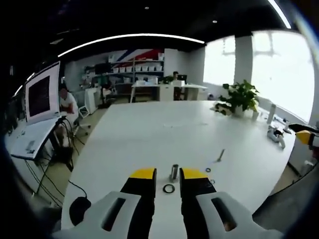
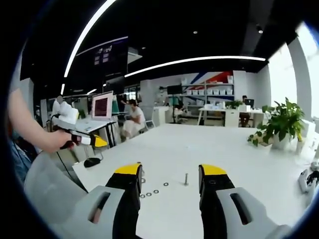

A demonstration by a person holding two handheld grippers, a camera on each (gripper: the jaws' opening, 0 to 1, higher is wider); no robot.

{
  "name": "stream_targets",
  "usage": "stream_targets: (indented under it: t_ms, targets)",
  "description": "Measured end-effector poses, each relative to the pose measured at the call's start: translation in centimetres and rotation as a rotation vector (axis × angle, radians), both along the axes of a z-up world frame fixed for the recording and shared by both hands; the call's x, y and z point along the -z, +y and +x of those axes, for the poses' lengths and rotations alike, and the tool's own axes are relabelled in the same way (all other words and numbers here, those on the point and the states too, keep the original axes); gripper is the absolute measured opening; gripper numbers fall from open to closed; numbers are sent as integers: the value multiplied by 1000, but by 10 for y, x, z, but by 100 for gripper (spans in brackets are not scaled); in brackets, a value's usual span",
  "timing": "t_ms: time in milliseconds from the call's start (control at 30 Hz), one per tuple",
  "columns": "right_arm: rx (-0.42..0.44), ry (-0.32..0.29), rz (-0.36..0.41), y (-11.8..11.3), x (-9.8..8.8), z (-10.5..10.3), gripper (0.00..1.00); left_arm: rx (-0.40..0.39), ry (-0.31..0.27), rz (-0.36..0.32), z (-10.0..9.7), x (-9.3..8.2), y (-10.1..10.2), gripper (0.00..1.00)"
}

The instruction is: Place the washer onto the threaded stud by aligning its center hole with the stud, sliding it down to the base, and recovering from edge contact or off-axis alignment until the washer reaches the visible bottom stop.

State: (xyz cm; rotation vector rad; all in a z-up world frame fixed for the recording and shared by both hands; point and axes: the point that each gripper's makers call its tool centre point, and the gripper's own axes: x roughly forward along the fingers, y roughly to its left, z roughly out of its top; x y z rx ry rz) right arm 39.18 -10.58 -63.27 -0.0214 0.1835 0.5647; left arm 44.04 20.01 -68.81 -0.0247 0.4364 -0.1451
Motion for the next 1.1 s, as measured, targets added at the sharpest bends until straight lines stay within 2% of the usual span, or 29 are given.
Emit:
stream_targets:
  t_ms: [300, 633, 800, 933, 1100]
  targets:
    - [-10, -4, -6, 2, 0, -1, 48, 1, 90, 20, 15, 29, 1, 18]
    - [-10, -3, -4, 2, 0, -1, 48, 14, 157, 18, 29, 49, -5, 21]
    - [-13, -1, -6, 3, 1, -1, 48, 14, 209, 15, 33, 60, -7, 21]
    - [-14, 1, -10, 3, 1, -2, 48, 20, 282, 11, 35, 76, -6, 22]
    - [-14, 1, -11, 2, 1, -2, 48, 48, 346, 40, 35, 88, -10, 22]
